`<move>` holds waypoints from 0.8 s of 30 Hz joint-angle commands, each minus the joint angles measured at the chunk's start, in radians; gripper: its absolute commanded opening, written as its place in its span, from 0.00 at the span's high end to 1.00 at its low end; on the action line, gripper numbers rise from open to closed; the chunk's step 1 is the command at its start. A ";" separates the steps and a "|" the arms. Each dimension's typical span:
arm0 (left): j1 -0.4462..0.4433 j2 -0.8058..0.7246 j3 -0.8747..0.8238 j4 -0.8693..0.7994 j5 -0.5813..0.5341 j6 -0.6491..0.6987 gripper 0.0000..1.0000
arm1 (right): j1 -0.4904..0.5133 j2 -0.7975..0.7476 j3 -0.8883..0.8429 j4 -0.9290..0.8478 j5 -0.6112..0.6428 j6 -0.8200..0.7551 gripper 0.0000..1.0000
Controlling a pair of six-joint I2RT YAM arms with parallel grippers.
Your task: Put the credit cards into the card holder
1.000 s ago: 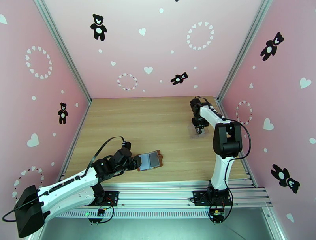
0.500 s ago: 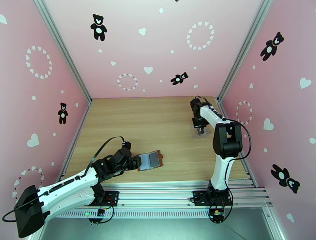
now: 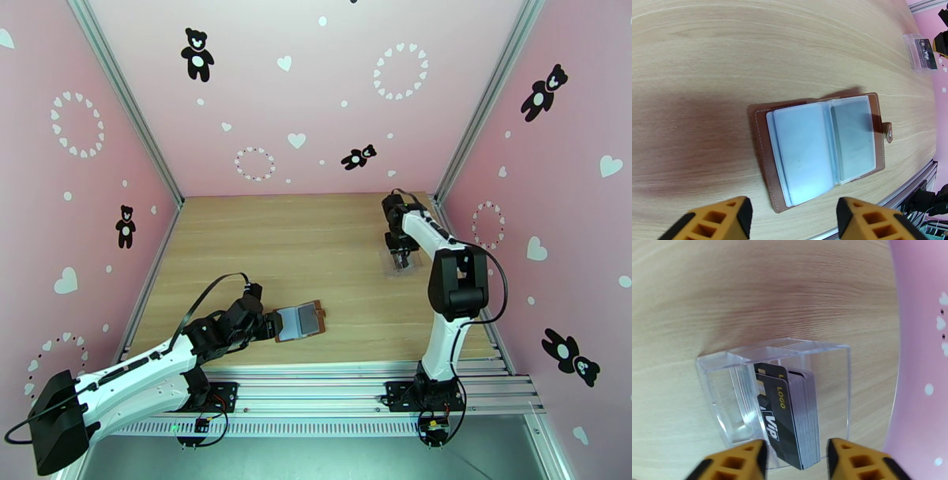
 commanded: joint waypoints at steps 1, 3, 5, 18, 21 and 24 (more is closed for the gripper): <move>0.012 0.009 0.000 0.003 0.012 0.007 0.38 | -0.029 -0.013 -0.007 -0.004 -0.022 0.008 0.41; 0.011 0.006 -0.003 0.004 0.011 0.007 0.38 | -0.041 0.016 -0.003 -0.003 -0.058 0.007 0.38; 0.011 0.004 -0.005 0.002 0.011 0.008 0.38 | -0.042 0.044 0.003 -0.007 -0.069 0.007 0.37; 0.013 -0.014 -0.020 0.008 0.015 0.000 0.38 | -0.043 0.123 0.007 -0.007 -0.184 0.004 0.34; 0.013 -0.015 -0.022 0.008 0.015 0.000 0.38 | -0.031 0.124 0.006 -0.002 -0.225 0.003 0.37; 0.013 -0.018 -0.023 0.008 0.015 -0.001 0.38 | -0.007 0.125 0.010 -0.003 -0.249 -0.001 0.38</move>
